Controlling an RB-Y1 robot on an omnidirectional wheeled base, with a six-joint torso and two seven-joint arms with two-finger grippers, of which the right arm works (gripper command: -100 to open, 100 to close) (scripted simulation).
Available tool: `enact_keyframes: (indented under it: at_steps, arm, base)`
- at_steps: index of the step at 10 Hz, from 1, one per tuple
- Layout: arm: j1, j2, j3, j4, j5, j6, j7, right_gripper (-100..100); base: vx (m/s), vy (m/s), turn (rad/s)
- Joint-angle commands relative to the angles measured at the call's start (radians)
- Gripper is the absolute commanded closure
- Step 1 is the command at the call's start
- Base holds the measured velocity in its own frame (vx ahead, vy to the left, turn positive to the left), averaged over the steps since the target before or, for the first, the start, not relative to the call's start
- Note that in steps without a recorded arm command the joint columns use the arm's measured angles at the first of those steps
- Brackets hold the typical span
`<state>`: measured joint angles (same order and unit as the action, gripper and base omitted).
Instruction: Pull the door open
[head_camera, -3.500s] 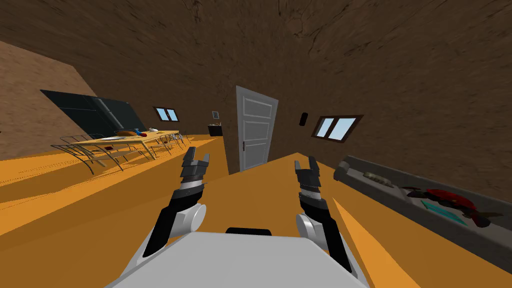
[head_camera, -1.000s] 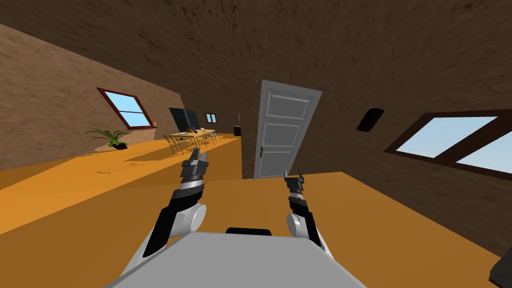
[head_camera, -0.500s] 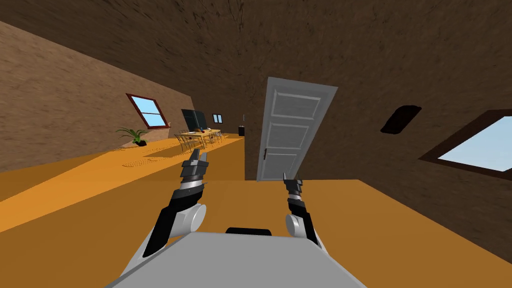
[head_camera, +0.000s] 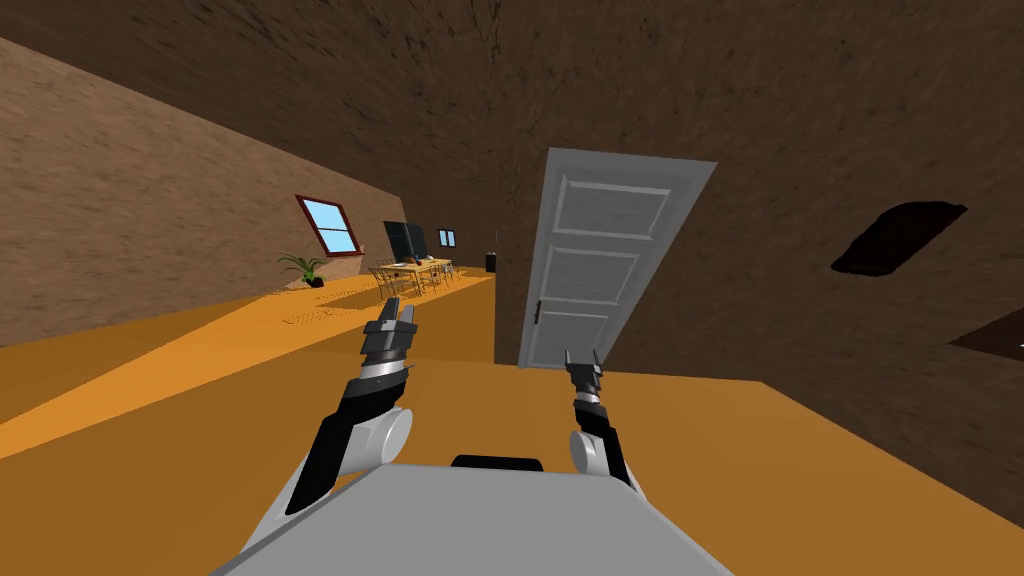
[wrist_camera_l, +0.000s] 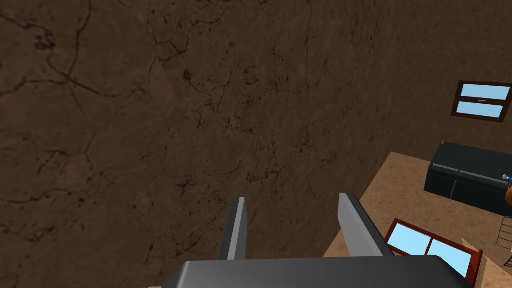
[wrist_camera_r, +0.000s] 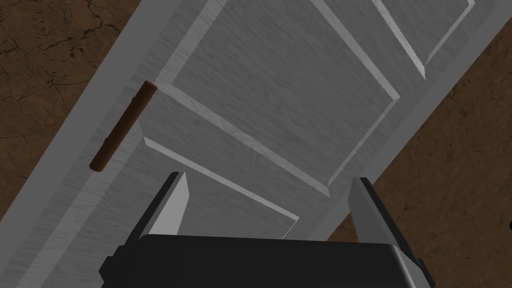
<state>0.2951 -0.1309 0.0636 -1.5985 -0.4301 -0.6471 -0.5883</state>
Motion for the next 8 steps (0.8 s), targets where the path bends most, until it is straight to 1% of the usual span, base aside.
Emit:
enact_keyframes:
  at_steps: [1, 8]
  arm:
    - [-0.007, 0.0, 0.003, 0.029, -0.018, -0.007, -0.032, -100]
    - [-0.047, -0.011, 0.016, 0.181, -0.095, -0.05, -0.168, -100]
  base:
    - [0.098, -0.028, 0.151]
    - [0.094, -0.036, 0.148]
